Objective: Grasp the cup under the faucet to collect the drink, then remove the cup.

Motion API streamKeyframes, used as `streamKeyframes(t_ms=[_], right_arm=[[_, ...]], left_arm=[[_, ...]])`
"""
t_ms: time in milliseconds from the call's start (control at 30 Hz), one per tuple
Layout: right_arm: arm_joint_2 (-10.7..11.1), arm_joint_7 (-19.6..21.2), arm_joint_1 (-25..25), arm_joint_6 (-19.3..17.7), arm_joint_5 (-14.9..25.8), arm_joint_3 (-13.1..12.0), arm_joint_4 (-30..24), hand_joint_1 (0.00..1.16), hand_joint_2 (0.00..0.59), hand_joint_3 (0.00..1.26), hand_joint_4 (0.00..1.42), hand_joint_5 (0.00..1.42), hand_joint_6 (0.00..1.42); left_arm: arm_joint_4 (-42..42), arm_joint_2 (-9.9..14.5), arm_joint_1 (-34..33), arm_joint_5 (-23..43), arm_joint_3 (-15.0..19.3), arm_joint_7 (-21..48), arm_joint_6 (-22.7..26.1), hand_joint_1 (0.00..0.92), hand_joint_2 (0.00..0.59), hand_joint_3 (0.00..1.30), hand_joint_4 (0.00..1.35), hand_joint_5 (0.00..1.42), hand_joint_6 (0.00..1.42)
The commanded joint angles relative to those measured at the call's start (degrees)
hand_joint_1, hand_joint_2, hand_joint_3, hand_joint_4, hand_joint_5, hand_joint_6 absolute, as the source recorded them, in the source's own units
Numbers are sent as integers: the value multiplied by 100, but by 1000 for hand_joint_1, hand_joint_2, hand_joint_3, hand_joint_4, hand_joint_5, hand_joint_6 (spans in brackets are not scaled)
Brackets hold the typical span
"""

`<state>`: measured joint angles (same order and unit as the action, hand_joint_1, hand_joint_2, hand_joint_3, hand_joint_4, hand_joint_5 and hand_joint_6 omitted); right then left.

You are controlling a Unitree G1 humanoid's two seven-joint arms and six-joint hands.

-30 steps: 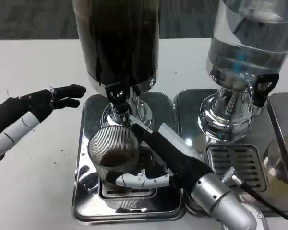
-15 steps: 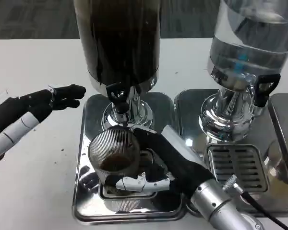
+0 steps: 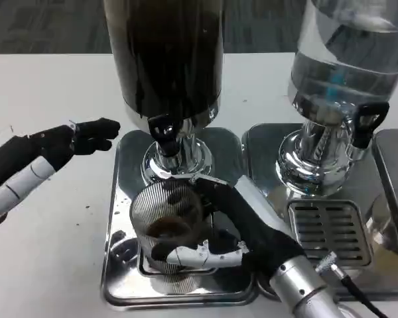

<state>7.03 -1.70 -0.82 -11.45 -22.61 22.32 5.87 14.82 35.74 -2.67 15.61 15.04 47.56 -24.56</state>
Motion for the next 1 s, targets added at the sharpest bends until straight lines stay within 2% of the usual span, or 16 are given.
streamKeyframes(t_ms=[33,600,1000], right_arm=[[-36,117,144,-89,44,-89,-165,765,190,381,422,503,517],[97,233,644,-28,-35,-550,-911,777,202,397,450,532,553],[165,239,961,88,-13,-814,-1381,771,211,410,456,542,560]], left_arm=[[87,23,-5,66,-17,52,36,0,136,246,188,197,154],[325,-19,-91,-68,-105,9,-221,0,134,246,188,199,158],[482,-24,71,-318,-100,-89,-963,0,136,230,160,212,160]])
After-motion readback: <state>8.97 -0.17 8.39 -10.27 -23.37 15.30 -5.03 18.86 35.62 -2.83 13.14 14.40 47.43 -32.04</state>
